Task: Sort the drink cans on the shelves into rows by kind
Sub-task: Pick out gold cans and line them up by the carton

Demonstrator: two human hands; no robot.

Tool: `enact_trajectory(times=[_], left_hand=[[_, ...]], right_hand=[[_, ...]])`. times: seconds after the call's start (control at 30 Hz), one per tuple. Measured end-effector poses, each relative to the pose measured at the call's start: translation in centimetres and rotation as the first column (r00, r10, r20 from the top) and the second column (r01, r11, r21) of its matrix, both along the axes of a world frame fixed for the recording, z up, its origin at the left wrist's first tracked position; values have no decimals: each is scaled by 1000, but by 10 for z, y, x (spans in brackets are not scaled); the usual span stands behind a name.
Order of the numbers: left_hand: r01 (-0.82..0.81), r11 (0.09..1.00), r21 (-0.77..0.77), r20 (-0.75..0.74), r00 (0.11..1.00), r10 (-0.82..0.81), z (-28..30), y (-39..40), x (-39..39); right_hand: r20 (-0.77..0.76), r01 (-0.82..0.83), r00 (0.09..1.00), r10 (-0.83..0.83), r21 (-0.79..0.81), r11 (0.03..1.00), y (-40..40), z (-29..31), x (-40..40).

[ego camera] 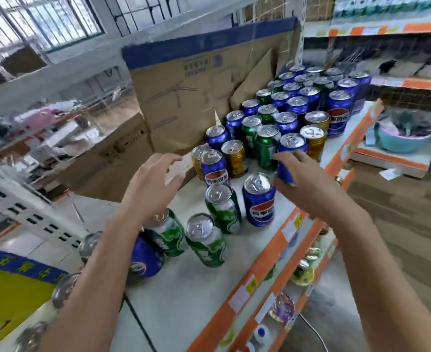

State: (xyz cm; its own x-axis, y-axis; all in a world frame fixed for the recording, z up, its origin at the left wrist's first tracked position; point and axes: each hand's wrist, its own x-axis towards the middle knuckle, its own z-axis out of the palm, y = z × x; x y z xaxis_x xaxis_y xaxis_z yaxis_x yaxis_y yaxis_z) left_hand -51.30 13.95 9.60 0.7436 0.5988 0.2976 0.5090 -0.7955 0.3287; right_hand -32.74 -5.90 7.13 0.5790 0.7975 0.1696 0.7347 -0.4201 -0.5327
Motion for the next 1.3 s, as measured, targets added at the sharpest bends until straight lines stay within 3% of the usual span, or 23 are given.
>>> enact_trajectory(times=[0.27, 0.43, 0.53, 0.67, 0.87, 1.07, 1.2, 1.3], left_hand=[[31, 993, -118, -309, 949, -67, -46, 81, 110], [78, 991, -107, -510, 852, -122, -50, 104, 135], [76, 995, -68, -533, 840, -101, -54, 110, 138], [31, 996, -79, -483, 873, -66, -60, 112, 136], [-29, 993, -112, -403, 915, -18, -49, 104, 114], [-146, 986, -83, -151, 980, 133, -4, 74, 65], [-242, 967, -81, 116, 961, 250, 38, 42, 16], [-266, 959, -99, 215, 935, 282, 62, 15, -26]], right_hand=[[32, -232, 970, 243, -199, 952, 110, -14, 72], [104, -261, 938, 329, -412, 873, 163, -31, 88], [167, -237, 924, 344, -456, 858, 176, -40, 83], [258, -170, 919, 298, -423, 890, 177, -44, 77], [82, -165, 974, 209, -368, 915, 157, -34, 78], [51, -58, 997, 66, -144, 988, 122, 31, 62], [56, -136, 990, 131, 86, 987, 94, 76, 28], [55, -245, 969, 240, 127, 961, 77, 92, -13]])
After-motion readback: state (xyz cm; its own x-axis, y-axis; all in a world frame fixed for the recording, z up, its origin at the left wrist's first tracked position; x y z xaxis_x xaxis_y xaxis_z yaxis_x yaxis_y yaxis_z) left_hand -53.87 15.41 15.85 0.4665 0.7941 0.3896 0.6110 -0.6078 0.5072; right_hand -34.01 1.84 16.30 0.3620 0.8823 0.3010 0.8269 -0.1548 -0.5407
